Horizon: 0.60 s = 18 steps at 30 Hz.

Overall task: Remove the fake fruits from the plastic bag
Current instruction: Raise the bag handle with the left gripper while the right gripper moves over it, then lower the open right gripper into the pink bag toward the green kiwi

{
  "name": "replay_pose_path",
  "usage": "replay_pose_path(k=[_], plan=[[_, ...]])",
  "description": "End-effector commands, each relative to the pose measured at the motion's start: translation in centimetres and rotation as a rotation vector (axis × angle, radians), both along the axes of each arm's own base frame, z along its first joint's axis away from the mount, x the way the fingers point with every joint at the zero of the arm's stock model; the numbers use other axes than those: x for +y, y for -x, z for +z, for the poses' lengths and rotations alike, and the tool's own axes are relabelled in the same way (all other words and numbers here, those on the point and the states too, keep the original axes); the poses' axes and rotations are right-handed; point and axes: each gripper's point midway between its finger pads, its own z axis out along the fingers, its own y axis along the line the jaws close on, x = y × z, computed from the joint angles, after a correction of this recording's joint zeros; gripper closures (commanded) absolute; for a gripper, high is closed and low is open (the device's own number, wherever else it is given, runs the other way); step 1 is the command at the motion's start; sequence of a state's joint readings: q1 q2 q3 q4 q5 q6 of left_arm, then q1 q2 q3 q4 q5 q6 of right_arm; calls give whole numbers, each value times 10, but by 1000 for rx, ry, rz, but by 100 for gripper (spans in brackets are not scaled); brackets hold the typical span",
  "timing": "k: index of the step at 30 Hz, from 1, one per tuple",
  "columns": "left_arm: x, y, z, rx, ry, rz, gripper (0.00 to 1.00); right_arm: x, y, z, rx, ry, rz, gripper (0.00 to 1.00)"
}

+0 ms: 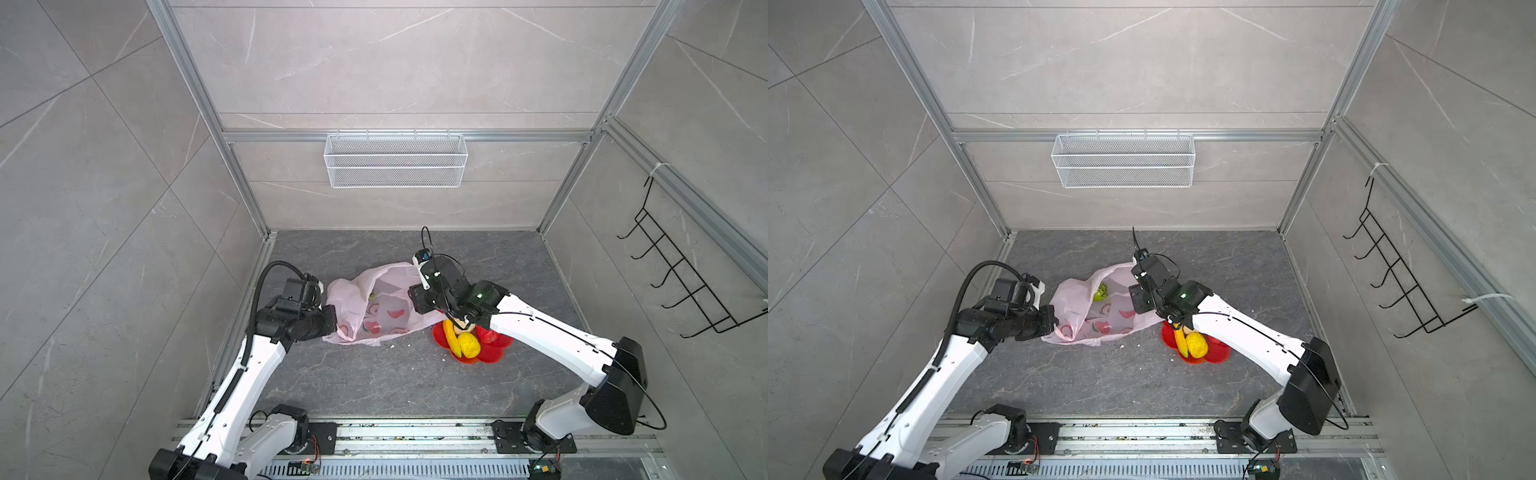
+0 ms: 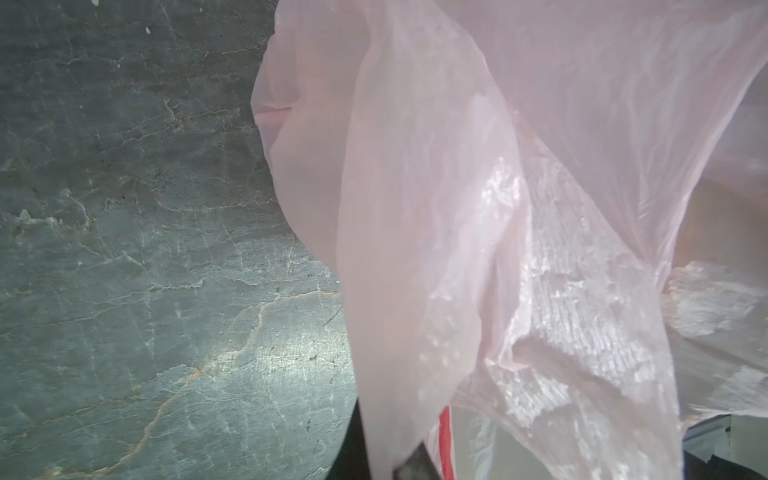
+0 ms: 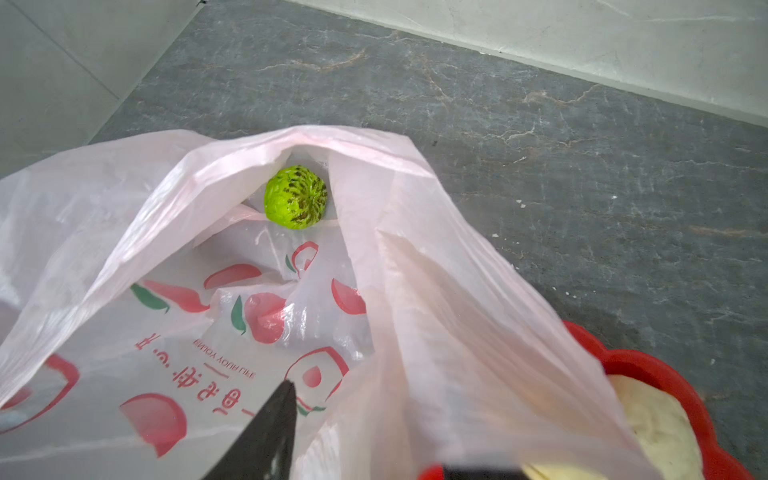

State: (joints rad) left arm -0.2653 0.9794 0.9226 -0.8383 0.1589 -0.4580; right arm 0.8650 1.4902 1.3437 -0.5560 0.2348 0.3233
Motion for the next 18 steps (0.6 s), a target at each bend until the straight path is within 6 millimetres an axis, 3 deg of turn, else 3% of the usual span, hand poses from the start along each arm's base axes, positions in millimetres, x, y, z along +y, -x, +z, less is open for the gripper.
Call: replay_pose_path(k=[1,6,10,14,18], plan=[[-1,-6,0,-47,34,67,100,-8,30,10,15,38,-8,39],[4,-10,-10,-90,18,119,100,-14,65,16,11,37,-16,40],[5,-15,-7,-139,51,154,100,-4,81,29,-11,10,28,44],[5,-21,5,-194,77,179,100,7,89,36,-18,34,69,48],[3,-25,16,-251,122,190,100,38,82,23,-6,33,107,53]])
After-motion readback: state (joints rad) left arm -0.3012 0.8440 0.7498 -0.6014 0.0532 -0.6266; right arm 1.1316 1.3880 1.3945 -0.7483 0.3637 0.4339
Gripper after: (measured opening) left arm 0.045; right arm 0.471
